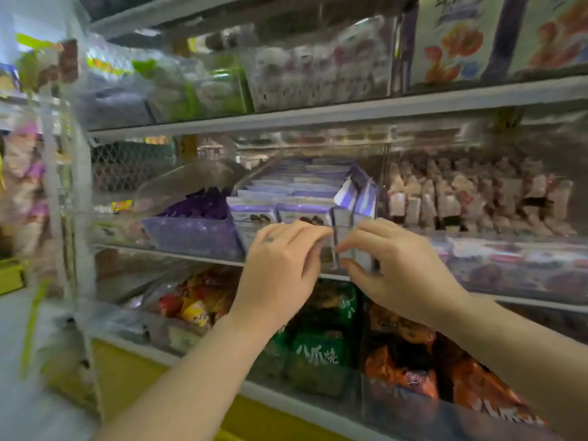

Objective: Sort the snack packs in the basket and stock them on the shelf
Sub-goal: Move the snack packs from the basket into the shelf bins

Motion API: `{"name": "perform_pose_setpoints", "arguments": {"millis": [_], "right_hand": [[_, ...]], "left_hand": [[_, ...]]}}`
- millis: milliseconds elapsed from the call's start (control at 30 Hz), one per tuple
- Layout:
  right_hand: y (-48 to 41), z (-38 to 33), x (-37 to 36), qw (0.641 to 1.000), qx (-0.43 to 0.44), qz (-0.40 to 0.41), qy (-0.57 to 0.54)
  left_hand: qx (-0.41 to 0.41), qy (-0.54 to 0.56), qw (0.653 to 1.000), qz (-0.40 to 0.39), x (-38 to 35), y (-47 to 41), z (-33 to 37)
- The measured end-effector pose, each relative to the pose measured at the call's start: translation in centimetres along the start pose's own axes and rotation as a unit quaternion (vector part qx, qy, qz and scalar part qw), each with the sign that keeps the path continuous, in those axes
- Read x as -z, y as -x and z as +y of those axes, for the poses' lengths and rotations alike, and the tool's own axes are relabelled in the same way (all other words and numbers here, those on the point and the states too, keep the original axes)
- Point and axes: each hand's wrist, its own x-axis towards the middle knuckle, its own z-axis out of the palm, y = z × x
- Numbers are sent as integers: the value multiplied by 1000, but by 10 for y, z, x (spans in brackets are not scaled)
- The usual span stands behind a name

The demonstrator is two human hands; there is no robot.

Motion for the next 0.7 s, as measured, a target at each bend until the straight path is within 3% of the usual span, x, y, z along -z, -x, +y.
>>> {"name": "perform_pose_setpoints", "arguments": {"millis": [200, 400, 567, 700], "right_hand": [[12, -89, -125, 985, 51, -134, -98], [30, -167, -250, 948, 69, -267, -159], [68, -212, -346, 900, 70, -387, -187], [108, -236, -417, 829, 63, -517, -203]], "left_hand": [[103, -71, 987, -105, 44, 132, -59], [258, -122, 934, -217, 89, 259, -119], [386, -141, 862, -297, 107, 370, -151], [501, -131, 761, -391, 104, 460, -164]]}}
